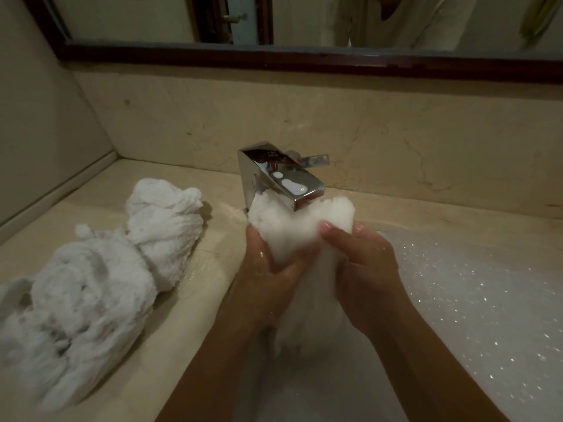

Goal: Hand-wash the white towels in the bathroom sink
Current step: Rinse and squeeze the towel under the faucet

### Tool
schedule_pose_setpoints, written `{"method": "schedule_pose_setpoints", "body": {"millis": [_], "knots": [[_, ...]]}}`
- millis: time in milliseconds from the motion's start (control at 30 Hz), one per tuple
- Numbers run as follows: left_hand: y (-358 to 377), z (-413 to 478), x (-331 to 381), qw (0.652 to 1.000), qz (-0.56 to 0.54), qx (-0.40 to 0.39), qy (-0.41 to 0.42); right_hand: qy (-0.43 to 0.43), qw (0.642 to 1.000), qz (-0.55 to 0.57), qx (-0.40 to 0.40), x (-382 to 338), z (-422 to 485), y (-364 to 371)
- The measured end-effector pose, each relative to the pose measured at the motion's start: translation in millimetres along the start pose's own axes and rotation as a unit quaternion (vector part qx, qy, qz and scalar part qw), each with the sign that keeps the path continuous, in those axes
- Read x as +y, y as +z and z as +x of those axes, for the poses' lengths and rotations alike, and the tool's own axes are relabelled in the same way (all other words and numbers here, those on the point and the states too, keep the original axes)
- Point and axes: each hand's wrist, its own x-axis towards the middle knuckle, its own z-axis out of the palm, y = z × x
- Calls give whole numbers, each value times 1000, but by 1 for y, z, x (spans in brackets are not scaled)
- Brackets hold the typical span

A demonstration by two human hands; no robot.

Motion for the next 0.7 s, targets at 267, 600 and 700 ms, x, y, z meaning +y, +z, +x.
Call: {"method": "schedule_pose_setpoints", "body": {"millis": [267, 600, 700], "knots": [[9, -1, 9, 994, -78, 69, -45, -7, 939, -344, -33, 12, -7, -1], [-1, -12, 16, 987, -126, -46, -84, -21, 985, -132, 107, 17, -4, 9], [2, -16, 15, 990, -91, -86, -58, -13, 989, -103, 102, 9, -6, 7]]}}
